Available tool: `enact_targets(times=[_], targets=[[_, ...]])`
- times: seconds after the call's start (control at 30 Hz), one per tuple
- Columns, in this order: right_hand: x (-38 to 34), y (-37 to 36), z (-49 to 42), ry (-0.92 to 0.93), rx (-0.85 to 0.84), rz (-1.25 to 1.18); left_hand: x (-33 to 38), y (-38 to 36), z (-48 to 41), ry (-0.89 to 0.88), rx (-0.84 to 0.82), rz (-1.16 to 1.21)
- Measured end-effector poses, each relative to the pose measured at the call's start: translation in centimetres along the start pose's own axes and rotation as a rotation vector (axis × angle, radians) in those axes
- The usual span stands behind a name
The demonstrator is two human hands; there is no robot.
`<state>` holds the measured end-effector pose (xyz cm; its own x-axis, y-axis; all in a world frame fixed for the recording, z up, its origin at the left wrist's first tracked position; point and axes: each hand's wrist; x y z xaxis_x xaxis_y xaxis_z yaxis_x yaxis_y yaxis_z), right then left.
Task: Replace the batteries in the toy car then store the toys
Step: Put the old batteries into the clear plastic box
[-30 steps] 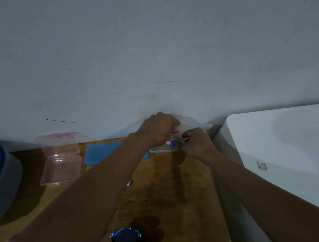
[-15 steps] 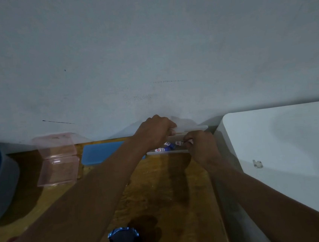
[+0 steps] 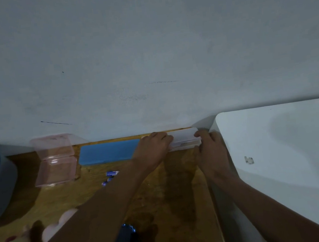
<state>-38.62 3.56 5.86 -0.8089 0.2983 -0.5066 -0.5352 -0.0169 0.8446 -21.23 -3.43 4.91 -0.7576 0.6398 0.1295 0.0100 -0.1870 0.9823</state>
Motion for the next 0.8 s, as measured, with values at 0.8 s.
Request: enact_targets(times=[0.8], targets=[[0.7,-1.6,-1.9,0.032,-0.124,-0.102,-0.5,-2.2,0.5,0.068,-0.046,0.146]])
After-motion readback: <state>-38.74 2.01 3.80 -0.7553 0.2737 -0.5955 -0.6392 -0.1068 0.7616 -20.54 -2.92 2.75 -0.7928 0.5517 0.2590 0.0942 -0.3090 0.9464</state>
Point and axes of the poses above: each hand's wrist, its own z-axis away from the middle knuckle, its own y-axis out of the back of the hand, x = y × z, and after that the axes turned 8 degrees about -x, right-handed
